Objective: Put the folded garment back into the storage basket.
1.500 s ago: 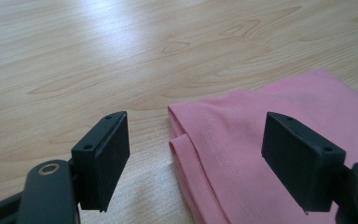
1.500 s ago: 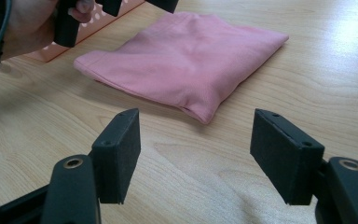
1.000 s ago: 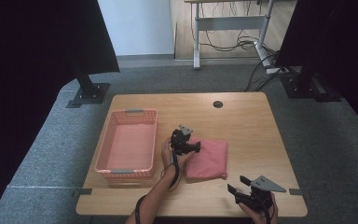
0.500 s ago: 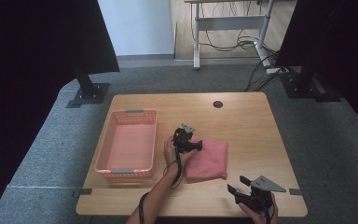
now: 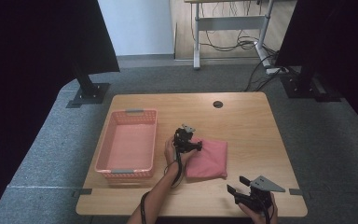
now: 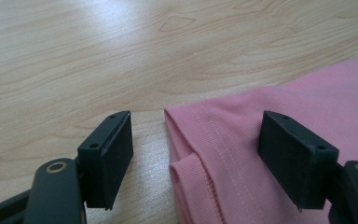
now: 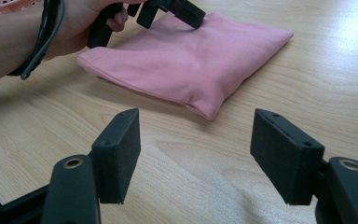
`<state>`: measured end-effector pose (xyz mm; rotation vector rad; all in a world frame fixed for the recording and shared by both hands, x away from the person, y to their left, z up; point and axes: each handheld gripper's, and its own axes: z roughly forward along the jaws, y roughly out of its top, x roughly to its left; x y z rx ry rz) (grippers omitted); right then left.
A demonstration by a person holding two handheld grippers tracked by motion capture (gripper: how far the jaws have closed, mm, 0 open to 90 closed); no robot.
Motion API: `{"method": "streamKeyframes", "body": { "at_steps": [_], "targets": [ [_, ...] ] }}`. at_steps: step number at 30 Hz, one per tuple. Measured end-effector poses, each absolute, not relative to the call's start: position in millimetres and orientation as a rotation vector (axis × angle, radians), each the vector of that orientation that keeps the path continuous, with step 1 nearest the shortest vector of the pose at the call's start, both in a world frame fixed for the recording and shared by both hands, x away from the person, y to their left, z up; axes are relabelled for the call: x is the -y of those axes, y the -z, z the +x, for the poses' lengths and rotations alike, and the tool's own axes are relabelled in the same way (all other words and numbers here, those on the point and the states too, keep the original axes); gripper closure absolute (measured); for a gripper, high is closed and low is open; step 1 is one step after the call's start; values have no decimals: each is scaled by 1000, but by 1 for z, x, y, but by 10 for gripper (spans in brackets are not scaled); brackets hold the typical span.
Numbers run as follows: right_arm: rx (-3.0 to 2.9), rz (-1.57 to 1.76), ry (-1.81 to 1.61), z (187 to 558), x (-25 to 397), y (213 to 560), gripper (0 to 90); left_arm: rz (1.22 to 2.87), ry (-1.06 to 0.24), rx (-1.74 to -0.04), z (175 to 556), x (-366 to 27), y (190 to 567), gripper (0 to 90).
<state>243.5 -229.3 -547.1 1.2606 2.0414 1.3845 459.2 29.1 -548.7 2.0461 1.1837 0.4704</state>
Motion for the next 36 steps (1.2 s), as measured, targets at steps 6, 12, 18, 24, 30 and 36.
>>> {"method": "streamKeyframes", "body": {
  "at_steps": [6, 12, 18, 24, 30, 36],
  "targets": [
    [-2044, 1260, -1382, 243, 229, 547, 337, 2004, -456, -1164, 460, -36, 552, 337],
    [-2045, 1259, -1379, 244, 228, 547, 335, 1985, -416, -1130, 461, -42, 553, 505],
    [-2049, 1258, -1375, 244, 228, 548, 335, 1990, -373, -1107, 459, -42, 552, 667],
    [-2044, 1261, -1378, 244, 229, 547, 335, 1973, -338, -1115, 458, -44, 550, 754],
    [-2040, 1257, -1380, 244, 228, 547, 335, 1977, -329, -1084, 456, -44, 550, 777],
    [-2031, 1257, -1384, 243, 229, 546, 335, 1975, -334, -1064, 451, -43, 547, 778]
  ]
}}
